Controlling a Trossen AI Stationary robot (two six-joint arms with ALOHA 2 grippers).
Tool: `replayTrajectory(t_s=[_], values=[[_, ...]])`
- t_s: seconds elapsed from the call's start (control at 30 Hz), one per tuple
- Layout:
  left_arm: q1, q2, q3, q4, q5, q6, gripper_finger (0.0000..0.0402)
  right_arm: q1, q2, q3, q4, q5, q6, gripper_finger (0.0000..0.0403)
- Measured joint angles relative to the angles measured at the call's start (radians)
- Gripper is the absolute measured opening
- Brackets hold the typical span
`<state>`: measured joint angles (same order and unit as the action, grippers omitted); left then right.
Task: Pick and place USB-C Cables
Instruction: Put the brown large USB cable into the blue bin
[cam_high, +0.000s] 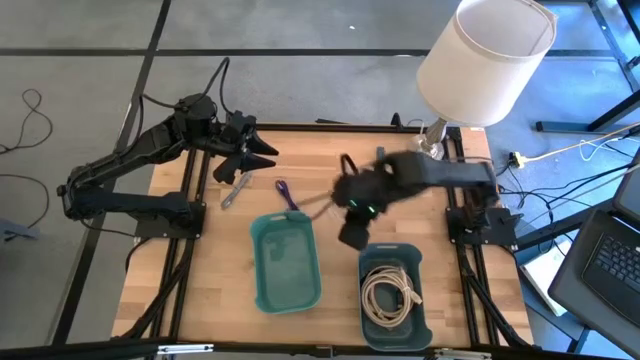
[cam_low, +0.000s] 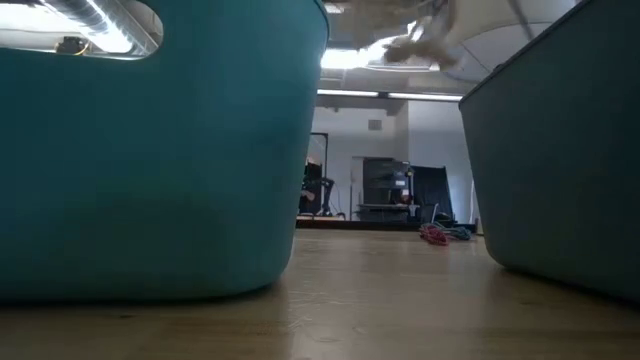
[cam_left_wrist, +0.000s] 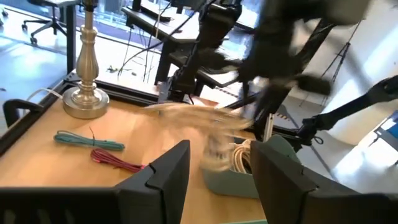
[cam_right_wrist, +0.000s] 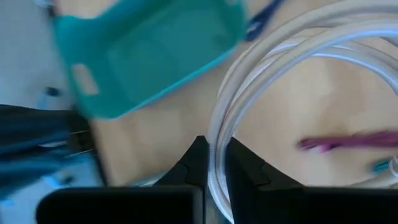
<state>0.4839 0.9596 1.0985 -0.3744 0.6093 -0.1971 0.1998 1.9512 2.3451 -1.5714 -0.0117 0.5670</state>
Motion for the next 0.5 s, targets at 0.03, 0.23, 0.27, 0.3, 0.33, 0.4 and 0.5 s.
replayTrajectory(t_s=[0.03,0.23,0.27,0.3,0.33,0.4,0.5], values=[[0.0,0.0,0.0,0.0,-0.005,0.008,0.0161,0.031,-0.014,0.0,0.0,0.0,0.048,0.003],[0.0,0.0,0.0,0.004,-0.08,0.028,0.0161,0.215,-0.017,0.0,0.0,0.049,0.318,0.003],[0.0,0.0,0.0,0.005,-0.097,0.028,0.0161,0.242,-0.015,0.0,0.0,0.057,0.362,0.003],[0.0,0.0,0.0,0.005,-0.117,0.028,0.0161,0.269,-0.012,-0.006,0.003,0.067,0.409,0.003],[0.0,0.0,0.0,0.007,-0.125,0.028,0.0161,0.293,-0.009,-0.015,0.003,0.077,0.453,0.003],[0.0,0.0,0.0,0.013,-0.13,0.028,0.0161,0.339,-0.007,-0.043,0.001,0.099,0.561,0.003],[0.0,0.0,0.0,0.013,-0.13,0.028,0.0161,0.403,-0.008,-0.096,0.0,0.107,0.756,0.003]])
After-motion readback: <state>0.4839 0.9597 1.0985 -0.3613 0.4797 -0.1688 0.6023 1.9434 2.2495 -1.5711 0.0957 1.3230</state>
